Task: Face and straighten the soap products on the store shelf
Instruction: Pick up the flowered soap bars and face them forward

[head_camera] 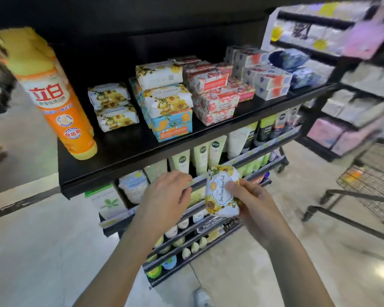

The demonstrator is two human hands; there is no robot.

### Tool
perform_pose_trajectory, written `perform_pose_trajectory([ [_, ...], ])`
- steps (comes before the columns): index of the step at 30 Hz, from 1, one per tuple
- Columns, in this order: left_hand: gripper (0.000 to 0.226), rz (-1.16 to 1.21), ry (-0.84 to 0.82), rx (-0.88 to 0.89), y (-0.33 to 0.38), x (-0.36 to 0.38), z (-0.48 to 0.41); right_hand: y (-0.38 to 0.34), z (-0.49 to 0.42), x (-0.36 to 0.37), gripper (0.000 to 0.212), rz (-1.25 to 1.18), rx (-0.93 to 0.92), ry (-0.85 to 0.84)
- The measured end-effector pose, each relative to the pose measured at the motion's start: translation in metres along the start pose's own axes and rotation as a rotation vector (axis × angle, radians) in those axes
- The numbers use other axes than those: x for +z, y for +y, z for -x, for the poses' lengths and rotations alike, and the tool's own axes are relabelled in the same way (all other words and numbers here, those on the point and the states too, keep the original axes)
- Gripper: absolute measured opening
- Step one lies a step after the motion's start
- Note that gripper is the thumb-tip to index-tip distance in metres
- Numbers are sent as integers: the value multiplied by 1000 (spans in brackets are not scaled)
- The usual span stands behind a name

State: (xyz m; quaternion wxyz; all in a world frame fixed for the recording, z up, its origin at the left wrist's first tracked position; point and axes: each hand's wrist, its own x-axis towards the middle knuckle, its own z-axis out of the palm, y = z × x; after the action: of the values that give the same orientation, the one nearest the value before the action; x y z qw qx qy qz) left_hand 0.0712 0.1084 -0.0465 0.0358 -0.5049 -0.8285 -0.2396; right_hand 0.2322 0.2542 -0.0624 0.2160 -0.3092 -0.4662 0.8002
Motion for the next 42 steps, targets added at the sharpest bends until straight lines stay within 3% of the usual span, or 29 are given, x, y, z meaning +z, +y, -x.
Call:
perform_pose_trajectory([
  [7,15,-95,-98,225,38,54,-28,-1,32,-69,46,-44,-14,192],
  [15,6,-61,-166,466,129,127,-87,-24,47,-178,53,-152,-83,431],
  [18,6,-73,-171,553,176,163,-119,-39,41,-232,40,-198,-113,495],
  [21,7,-73,-192,590,223,211,-156,-57,29,-294,37,-237,-123,554],
  [23,17,-88,-191,618,257,241,-182,-74,20,-335,42,-260,-122,565],
  [27,37,-57,-227,648,325,302,-228,-108,4,-416,30,-283,-113,600],
  [36,36,-23,-318,724,425,407,-319,-164,-38,-562,29,-275,-101,702],
  [39,19,-38,-322,683,445,438,-357,-180,-66,-602,17,-291,-93,734],
  [42,8,11,-371,627,465,476,-401,-197,-104,-643,22,-292,-70,770],
])
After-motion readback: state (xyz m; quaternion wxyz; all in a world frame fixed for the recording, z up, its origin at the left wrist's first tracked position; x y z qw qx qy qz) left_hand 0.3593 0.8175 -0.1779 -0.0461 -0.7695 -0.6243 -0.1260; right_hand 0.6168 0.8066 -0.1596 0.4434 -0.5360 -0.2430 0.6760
